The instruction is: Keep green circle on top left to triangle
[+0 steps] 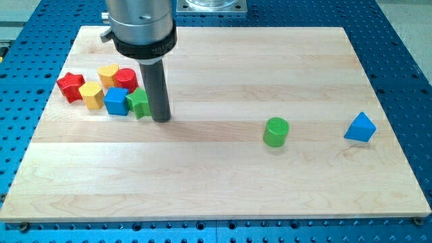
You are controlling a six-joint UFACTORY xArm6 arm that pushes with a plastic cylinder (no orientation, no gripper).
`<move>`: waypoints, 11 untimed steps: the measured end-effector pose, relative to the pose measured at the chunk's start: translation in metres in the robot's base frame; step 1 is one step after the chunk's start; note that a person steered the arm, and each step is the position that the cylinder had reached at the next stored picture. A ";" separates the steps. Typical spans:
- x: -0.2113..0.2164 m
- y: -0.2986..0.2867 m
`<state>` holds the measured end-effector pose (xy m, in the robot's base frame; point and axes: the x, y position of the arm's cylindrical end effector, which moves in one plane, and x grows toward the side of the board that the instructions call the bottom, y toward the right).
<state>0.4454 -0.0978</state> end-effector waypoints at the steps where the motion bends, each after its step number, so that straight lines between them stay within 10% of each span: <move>1: 0.003 0.025; 4: 0.039 0.283; 7: 0.038 0.105; 11: -0.022 0.186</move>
